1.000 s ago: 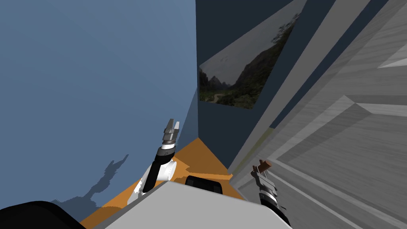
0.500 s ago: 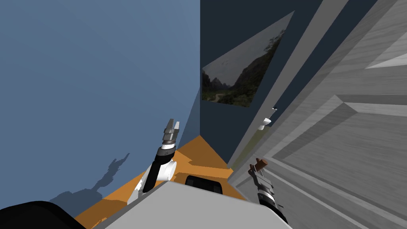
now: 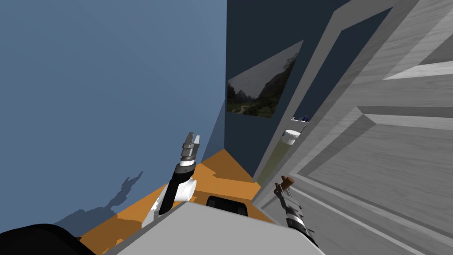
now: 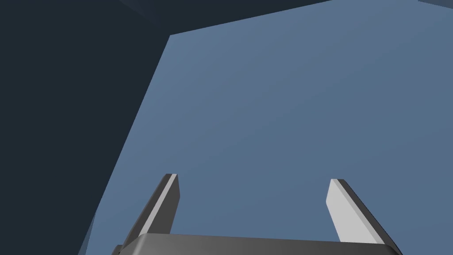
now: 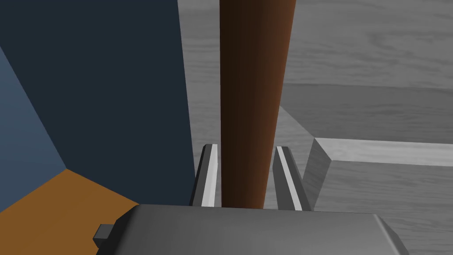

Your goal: Pull the door open

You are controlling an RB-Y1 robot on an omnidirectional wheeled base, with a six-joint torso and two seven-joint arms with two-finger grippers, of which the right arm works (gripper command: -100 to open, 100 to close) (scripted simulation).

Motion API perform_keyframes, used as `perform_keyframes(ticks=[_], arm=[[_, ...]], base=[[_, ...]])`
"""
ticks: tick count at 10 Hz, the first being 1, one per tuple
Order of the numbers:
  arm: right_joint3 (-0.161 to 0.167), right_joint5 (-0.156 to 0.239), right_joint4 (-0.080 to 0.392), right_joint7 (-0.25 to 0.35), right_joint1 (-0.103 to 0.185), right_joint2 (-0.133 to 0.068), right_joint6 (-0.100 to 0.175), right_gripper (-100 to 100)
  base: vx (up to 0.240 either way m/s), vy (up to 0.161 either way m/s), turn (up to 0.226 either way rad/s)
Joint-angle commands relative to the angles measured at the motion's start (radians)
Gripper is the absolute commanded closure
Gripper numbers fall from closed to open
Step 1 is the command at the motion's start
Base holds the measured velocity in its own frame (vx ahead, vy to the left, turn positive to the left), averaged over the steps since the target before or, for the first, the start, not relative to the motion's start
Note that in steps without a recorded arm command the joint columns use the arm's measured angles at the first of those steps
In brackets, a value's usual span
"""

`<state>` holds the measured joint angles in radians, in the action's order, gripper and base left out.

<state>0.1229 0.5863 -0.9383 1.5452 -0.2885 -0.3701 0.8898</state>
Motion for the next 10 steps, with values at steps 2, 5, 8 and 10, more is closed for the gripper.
perform_keyframes(ticks=[2, 5, 8, 10], arm=[[0.032, -0.020, -0.012, 0.019, -0.016, -0.015, 0.016, 100], [0.069, -0.044, -0.027, 0.041, -0.034, -0.034, 0.034, 100], [0.093, -0.059, -0.038, 0.052, -0.042, -0.042, 0.045, 100], [0.120, -0.074, -0.035, 0.074, -0.056, -0.058, 0.069, 100]], base=[[-0.190, -0.010, 0.064], [-0.225, -0.033, 0.058], [-0.214, -0.038, 0.055], [-0.198, -0.027, 0.112]])
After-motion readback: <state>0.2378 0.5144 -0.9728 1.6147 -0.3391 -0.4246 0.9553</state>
